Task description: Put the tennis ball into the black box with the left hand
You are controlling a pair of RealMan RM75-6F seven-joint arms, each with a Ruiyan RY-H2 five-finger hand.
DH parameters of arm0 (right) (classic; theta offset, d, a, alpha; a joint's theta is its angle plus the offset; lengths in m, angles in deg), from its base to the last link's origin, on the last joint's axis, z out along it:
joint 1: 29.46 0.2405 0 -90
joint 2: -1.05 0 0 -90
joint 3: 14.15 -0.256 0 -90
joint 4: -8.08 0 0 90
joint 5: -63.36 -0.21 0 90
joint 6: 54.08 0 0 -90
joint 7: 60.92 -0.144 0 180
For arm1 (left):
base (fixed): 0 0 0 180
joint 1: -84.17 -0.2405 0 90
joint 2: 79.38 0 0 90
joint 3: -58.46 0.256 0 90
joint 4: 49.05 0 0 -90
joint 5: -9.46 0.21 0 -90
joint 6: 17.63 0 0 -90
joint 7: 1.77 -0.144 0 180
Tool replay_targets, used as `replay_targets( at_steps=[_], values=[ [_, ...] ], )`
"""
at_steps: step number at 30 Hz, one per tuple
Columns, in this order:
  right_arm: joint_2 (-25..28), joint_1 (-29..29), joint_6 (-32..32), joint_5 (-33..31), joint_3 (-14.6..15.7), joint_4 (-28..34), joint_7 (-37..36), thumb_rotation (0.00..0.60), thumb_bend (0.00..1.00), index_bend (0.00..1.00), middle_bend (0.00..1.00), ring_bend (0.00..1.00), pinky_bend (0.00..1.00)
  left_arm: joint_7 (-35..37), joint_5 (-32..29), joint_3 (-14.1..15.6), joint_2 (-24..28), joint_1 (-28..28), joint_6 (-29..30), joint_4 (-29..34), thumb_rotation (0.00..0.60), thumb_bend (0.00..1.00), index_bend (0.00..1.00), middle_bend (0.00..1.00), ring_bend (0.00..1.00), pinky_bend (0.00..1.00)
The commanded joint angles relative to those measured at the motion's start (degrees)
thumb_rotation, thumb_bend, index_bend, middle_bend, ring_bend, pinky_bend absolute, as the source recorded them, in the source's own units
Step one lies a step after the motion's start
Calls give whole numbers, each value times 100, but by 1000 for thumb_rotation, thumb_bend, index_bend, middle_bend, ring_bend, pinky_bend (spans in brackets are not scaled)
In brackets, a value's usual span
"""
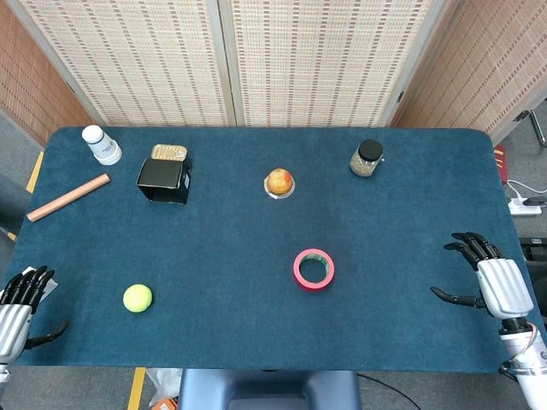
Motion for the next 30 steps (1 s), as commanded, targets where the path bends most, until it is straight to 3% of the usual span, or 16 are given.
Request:
replay_targets(
  at_steps=[1,19,23,24,25,27,28,29,30],
  values=[
    [-14,25,-67,-18,10,-9,33,528,0,313,177,134,261,-1,4,-13,10,-2,34,43,371,207,0,0,0,0],
    [-46,87,-169,-67,-11,1,135,528,0,313,178,150,261,-24,-30,-118,154,34,115,199,366,206,3,0,0,3],
    [-61,112,-221,-101,-20,-11,157,527,0,313,183,150,261,-14,-24,-126,138,45,121,168,365,205,50,7,2,118],
    [-60,115,-226,-110,-24,-14,152,527,0,313,184,150,261,30,15,-170,109,41,265,138,364,204,119,78,46,185],
    [-60,116,-227,-115,-27,-16,145,527,0,313,184,150,261,119,57,-236,44,32,463,57,326,204,289,271,187,320],
    [-56,114,-217,-113,-29,-16,130,528,0,313,184,150,261,448,147,-319,-144,10,810,-217,239,188,737,766,596,670],
    [-54,113,-213,-111,-29,-18,125,528,0,313,184,150,261,608,179,-357,-242,-1,965,-377,203,173,910,937,783,828],
    [-54,110,-205,-109,-28,-20,116,528,0,313,184,150,261,803,202,-403,-360,-23,1153,-580,202,158,982,994,888,921],
    [-54,110,-204,-109,-28,-20,115,528,0,313,184,150,261,833,205,-406,-385,-26,1176,-627,202,154,992,999,914,941]
  ],
)
